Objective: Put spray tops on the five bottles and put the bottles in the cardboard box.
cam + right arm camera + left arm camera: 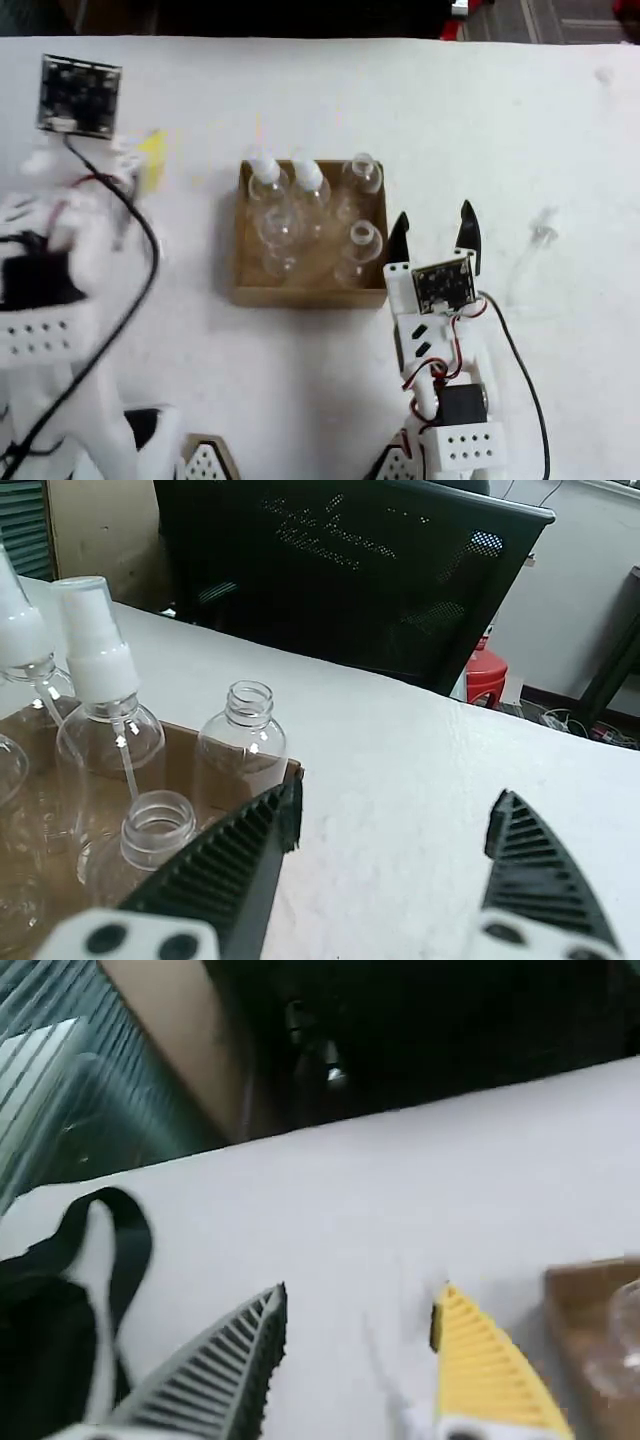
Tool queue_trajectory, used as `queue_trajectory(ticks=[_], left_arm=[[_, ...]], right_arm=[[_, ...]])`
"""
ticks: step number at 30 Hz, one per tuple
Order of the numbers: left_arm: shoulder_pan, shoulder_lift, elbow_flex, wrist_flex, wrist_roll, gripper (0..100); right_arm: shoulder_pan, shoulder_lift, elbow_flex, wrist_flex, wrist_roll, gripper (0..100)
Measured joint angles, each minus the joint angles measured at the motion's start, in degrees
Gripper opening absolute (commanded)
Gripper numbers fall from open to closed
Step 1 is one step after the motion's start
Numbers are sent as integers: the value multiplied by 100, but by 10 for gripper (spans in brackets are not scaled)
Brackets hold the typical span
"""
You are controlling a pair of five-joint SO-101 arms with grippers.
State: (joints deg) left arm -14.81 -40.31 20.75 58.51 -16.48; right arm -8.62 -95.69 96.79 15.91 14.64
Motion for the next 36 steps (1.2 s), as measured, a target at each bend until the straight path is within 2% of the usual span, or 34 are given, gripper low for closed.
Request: queue_trajectory(ticks=[5,10,15,19,22,25,29,34,36], left_arm=[[-1415,1011,-9,0,-1881,218],[-2365,2453,-9,62,-4413,220],[-2505,3279,-9,633,-6690,221],[-2066,3332,-9,1169,-7771,219],[-1477,3332,-9,1222,-7851,219],[-967,3376,-9,870,-7499,219],[-580,3789,-9,-123,-6418,219],[-563,4492,-9,-1512,-4967,221],[-598,4651,-9,-1855,-4167,219]], right_arm=[[0,0,0,0,0,269],[0,0,0,0,0,269],[0,0,0,0,0,269],[0,0,0,0,0,269],[0,0,0,0,0,269],[0,0,0,0,0,269],[0,0,0,0,0,269],[0,0,0,0,0,269],[0,0,0,0,0,269]])
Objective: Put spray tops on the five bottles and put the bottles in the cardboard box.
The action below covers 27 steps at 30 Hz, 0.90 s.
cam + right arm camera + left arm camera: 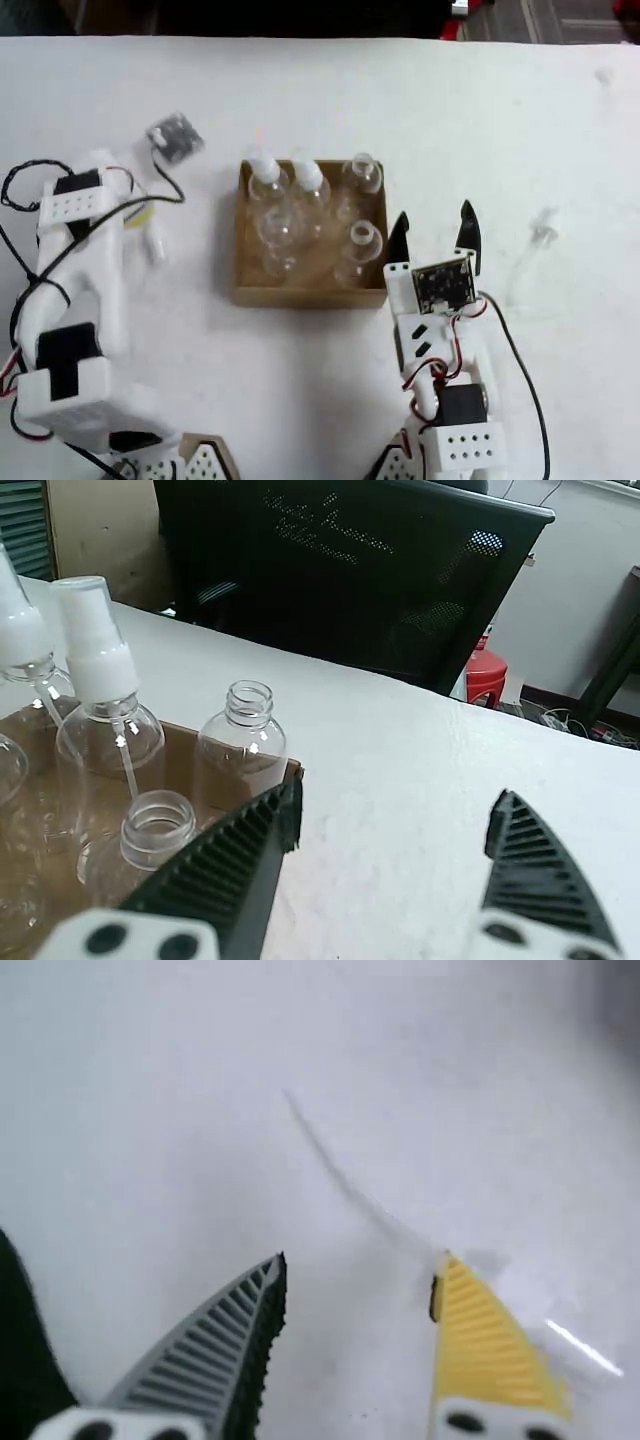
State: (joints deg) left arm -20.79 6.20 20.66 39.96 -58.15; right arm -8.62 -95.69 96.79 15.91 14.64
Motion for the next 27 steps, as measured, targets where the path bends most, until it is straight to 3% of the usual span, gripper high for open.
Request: queue_trajectory(ticks=[4,7,10,12,18,24,27], left_arm=[[-105,62,0,-26,1864,207],[-97,62,0,343,3244,126],[-97,70,-246,765,4273,11],[-97,70,-440,993,4712,48],[290,97,-730,941,4993,49],[1002,870,-730,264,3956,49],[1037,1442,-1073,185,3815,49]], right_arm=[[0,0,0,0,0,269],[0,0,0,0,0,269],[0,0,0,0,0,269],[0,0,0,0,0,269],[0,0,0,0,0,269],[0,0,0,0,0,269],[0,0,0,0,0,269]])
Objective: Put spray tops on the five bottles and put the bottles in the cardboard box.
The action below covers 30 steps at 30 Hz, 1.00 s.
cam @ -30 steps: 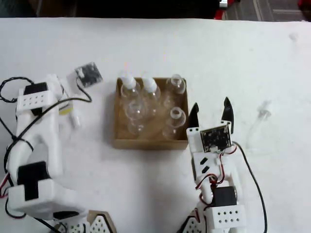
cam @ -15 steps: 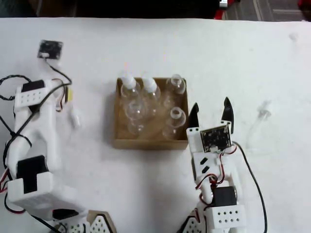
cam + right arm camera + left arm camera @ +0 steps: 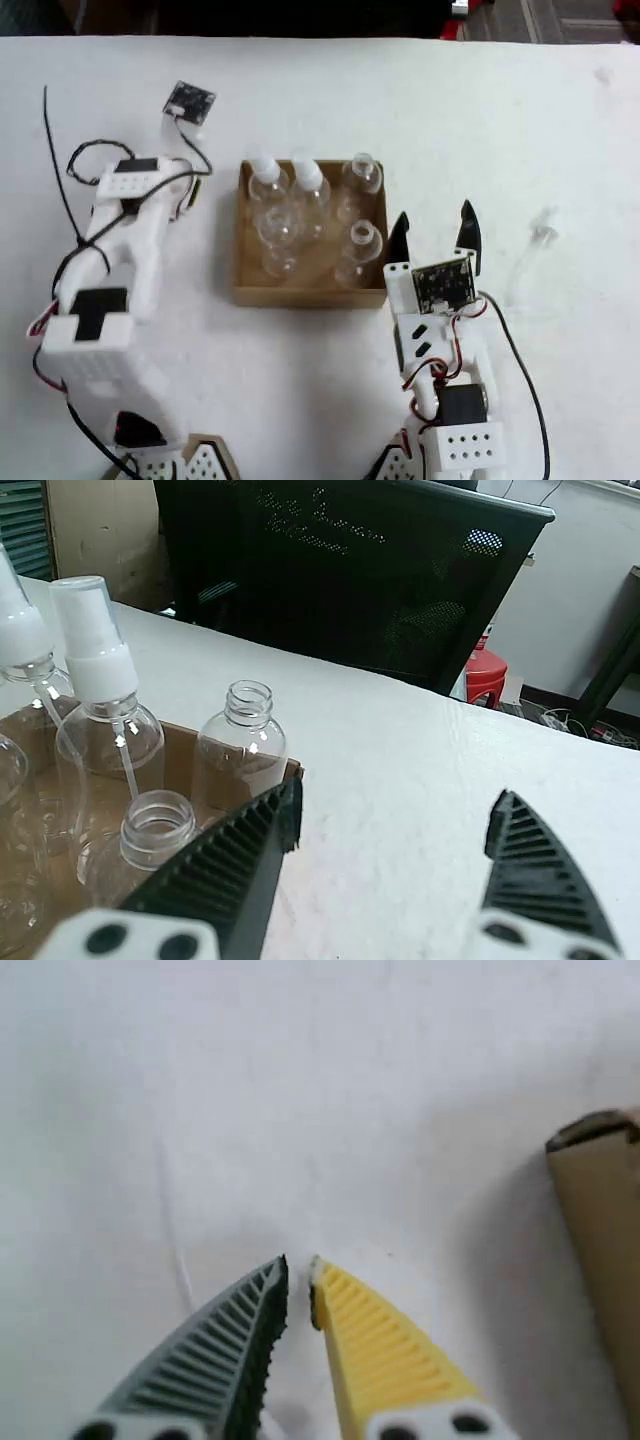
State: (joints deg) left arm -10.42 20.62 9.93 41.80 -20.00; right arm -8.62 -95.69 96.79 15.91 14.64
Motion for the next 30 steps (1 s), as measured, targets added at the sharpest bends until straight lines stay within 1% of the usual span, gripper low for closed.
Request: queue_trajectory(ticks=[3,5,9,11,14,17,22,26,30], left_arm=[[-123,633,-695,0,-18,49],[-255,1099,-1248,202,-18,49],[-545,2022,-2514,1064,-26,49],[-642,2400,-3218,1591,-229,48],[-774,2875,-4193,2497,-905,16],[-993,3209,-4941,3437,-1697,21],[-1565,3305,-5688,4941,-2664,21],[-1934,3305,-6004,5811,-3429,20],[-2215,3305,-5714,5987,-4158,20]], right_arm=[[0,0,0,0,0,269],[0,0,0,0,0,269],[0,0,0,0,0,269],[0,0,0,0,0,269],[0,0,0,0,0,269],[0,0,0,0,0,269],[0,0,0,0,0,269],[0,0,0,0,0,269],[9,0,0,0,0,269]])
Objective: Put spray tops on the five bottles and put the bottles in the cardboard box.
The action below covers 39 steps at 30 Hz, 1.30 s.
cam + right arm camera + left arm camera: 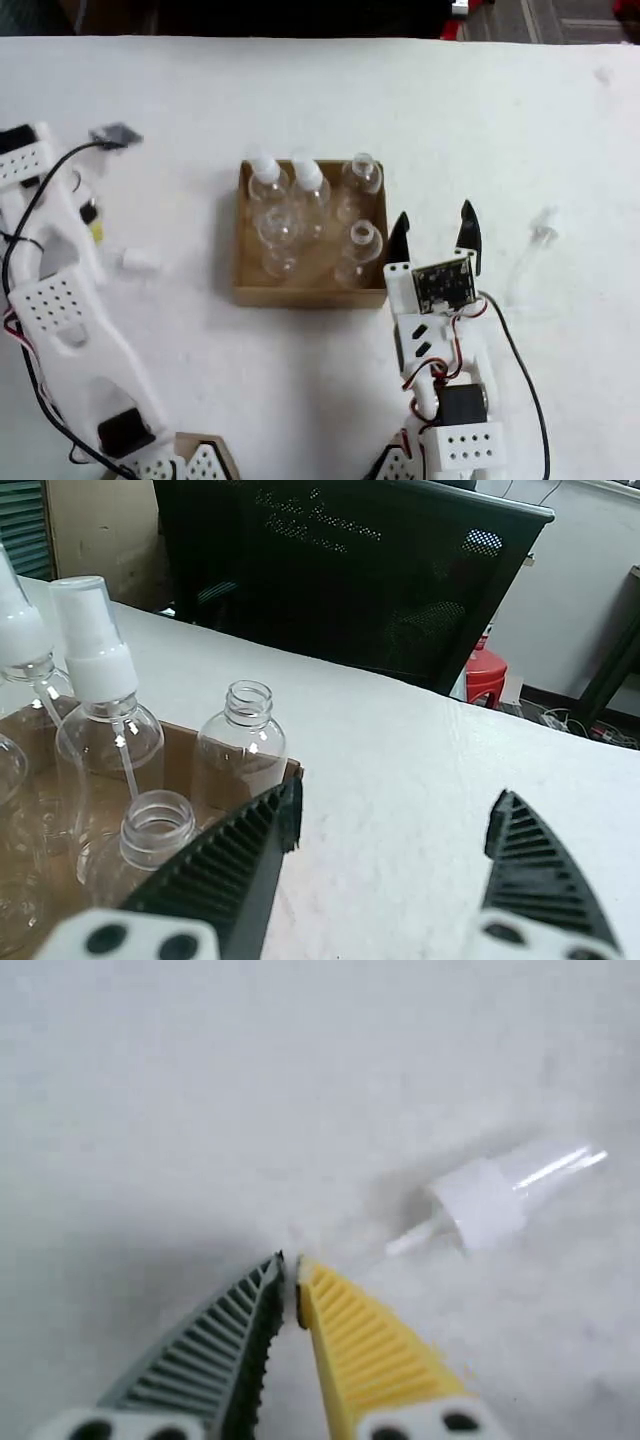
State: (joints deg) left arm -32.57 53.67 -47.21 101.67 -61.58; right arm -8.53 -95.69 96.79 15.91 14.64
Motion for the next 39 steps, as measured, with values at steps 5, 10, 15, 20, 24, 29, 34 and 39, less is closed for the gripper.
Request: queue_trajectory(ticks=[5,10,15,20,24,29,34,39], left_arm=[[-88,-545,1407,0,-870,20],[-26,-2163,2760,-53,-1029,20],[281,-3710,3305,-334,-413,32],[905,-4475,4079,-352,-369,164],[1266,-4659,4853,-721,-721,188],[1345,-4668,5521,-1336,-1310,191],[1336,-4677,6180,-2338,-1820,193],[1248,-4677,6699,-3121,-1960,193]], right_arm=[[-9,0,0,0,0,269],[-9,0,0,18,0,269],[-9,0,0,18,0,269],[-9,0,0,18,0,269],[-9,0,0,18,0,269],[-9,0,0,18,0,269],[-9,0,0,18,0,269],[-9,0,0,18,0,269]])
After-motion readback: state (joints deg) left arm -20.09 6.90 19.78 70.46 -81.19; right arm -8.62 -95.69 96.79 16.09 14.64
